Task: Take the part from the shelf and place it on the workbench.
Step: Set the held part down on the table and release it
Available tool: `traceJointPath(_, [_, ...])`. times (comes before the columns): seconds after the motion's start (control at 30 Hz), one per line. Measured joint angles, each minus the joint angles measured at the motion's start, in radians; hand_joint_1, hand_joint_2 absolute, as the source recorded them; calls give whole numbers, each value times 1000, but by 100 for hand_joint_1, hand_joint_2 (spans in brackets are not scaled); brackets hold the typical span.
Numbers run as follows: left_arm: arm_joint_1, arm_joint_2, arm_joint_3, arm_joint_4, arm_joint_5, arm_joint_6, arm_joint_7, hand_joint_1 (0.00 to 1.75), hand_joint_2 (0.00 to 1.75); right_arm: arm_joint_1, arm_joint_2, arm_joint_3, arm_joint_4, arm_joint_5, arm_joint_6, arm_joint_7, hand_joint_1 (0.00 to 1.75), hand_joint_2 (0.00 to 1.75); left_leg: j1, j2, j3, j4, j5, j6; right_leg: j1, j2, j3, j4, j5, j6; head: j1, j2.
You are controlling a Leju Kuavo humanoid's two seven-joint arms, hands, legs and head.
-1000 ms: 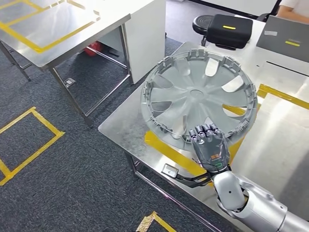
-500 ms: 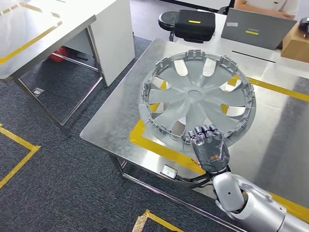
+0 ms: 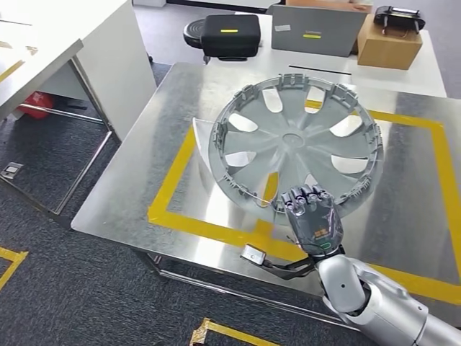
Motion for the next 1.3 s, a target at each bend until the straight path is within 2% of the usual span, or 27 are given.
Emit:
traceJointPath(0.03, [-1,1,0,0,0,0,0,0,0,0,0,0,0,0,0,0,175,175,-1,-5,26,-67,41,5,0,7,1,0,0,0,0,0])
traceJointPath(0.07, [-3,2,0,0,0,0,0,0,0,0,0,0,0,0,0,0,175,175,-1,-12,53,-133,69,10,2,13,1,2,-1,1,0,0])
traceJointPath(0.1, [-5,2,0,0,0,0,0,0,0,0,0,-1,0,0,0,0,175,175,-2,-17,72,-182,86,12,2,18,-1,2,0,4,1,0])
traceJointPath(0.17, [-7,2,0,0,0,0,0,0,0,0,0,-1,0,0,0,0,175,175,-4,-24,85,-221,89,9,4,23,-7,5,-1,8,1,0])
traceJointPath(0.23, [-7,1,0,0,0,0,0,0,0,1,0,-1,0,0,0,0,175,175,-6,-25,84,-225,90,6,1,21,-8,3,-1,8,2,0])
traceJointPath(0.5, [-6,2,0,0,1,0,0,0,0,0,0,0,0,0,0,0,175,175,-9,-30,82,-224,92,13,-2,15,-3,-6,4,17,2,0])
traceJointPath(1.3, [-7,3,0,0,1,0,0,0,0,0,0,-1,0,0,0,0,175,175,-5,-30,82,-224,92,14,2,15,-5,-5,4,18,2,0])
